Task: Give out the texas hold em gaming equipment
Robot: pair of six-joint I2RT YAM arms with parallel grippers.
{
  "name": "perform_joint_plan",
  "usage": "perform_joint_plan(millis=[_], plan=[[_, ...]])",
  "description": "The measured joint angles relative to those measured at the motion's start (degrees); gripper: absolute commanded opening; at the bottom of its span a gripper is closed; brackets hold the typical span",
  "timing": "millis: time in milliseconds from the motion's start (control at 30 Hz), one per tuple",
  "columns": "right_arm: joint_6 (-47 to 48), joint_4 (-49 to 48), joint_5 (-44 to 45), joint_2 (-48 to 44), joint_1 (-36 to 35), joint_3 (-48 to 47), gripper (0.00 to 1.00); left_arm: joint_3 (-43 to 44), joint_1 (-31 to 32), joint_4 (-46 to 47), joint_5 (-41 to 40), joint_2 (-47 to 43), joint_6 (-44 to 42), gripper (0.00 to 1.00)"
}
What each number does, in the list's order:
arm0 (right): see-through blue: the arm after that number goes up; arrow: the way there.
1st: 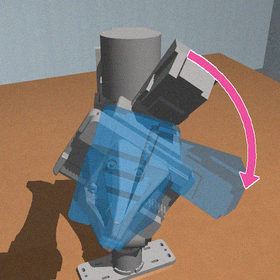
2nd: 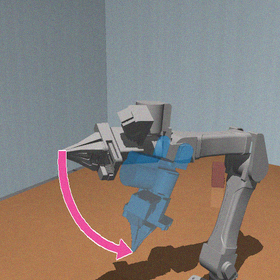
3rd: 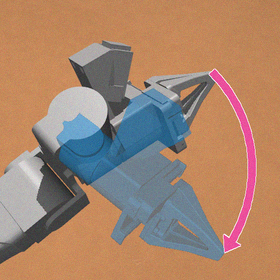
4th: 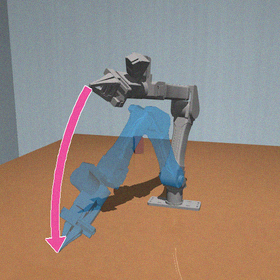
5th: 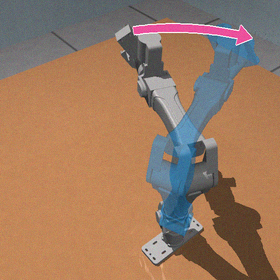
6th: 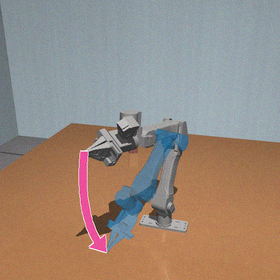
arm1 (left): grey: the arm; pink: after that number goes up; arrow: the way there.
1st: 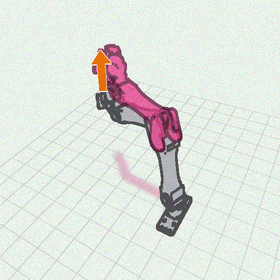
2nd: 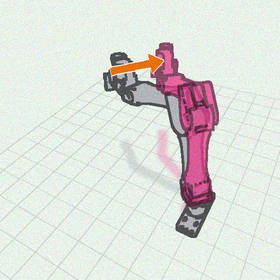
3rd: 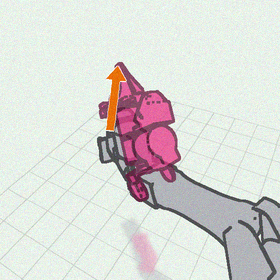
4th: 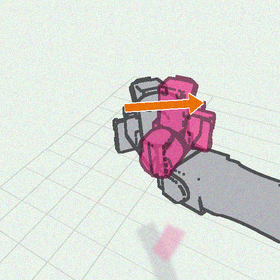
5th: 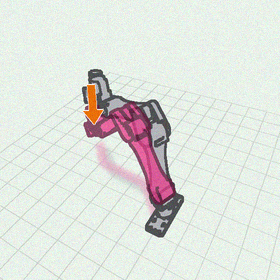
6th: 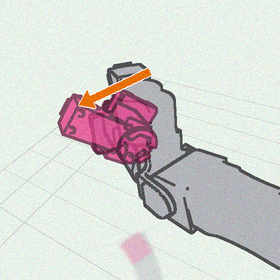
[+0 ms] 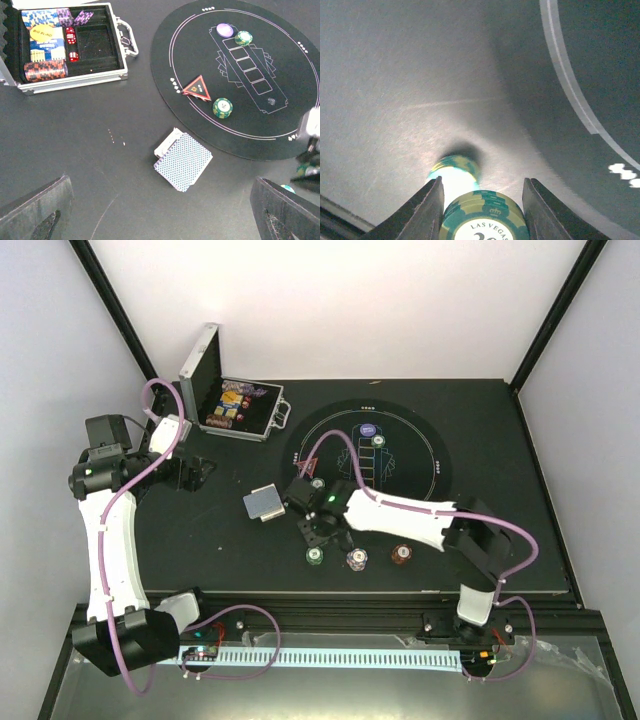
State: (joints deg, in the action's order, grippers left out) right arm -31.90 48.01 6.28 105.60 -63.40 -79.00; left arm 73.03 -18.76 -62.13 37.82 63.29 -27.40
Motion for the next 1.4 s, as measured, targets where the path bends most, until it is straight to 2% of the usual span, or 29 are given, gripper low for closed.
perform_joint_plan(millis=[200,467,700,900,967,1033,1067,1167,1267,1400], plan=[[1.7,-0.1,1.4,-7.2,9.9,4.7,0.15,0.0,0.0,0.0,0.0,0.0,0.0,0.99],[5.4,-0.5,2.5,-7.8,23.5,12.2,0.15,0.4,-0.3,-0.1,0.0,0.0,0.0,0.99],[7.7,-4.0,2.1,-4.4,28.6,12.7,0.14,2.1,-0.6,-0.3,0.1,0.0,-0.1,0.99],[8.5,-6.1,1.4,-2.3,29.9,15.1,0.16,2.3,-0.7,-0.4,0.2,0.1,-0.3,0.99],[8.7,-6.5,1.0,-1.6,30.1,15.2,0.23,2.3,-0.7,-0.5,0.2,0.1,-0.6,0.99],[8.9,-6.6,0.9,-1.6,30.2,15.2,0.44,2.3,-0.7,-0.5,0.2,0.1,-0.9,0.99],[9.0,-6.6,0.8,-1.5,30.2,15.2,0.49,2.3,-0.7,-0.5,0.2,0.1,-1.0,0.99],[9.3,-6.7,1.0,-1.5,30.2,15.2,0.56,2.3,-0.7,-0.7,0.2,0.1,-1.2,0.99],[9.2,-6.5,1.2,-1.6,30.4,15.2,0.68,2.3,-0.7,-1.0,0.2,0.1,-1.4,0.99],[8.8,-6.5,2.1,-2.2,30.3,15.2,0.71,2.1,-0.7,-1.1,0.3,0.0,-1.4,0.99]])
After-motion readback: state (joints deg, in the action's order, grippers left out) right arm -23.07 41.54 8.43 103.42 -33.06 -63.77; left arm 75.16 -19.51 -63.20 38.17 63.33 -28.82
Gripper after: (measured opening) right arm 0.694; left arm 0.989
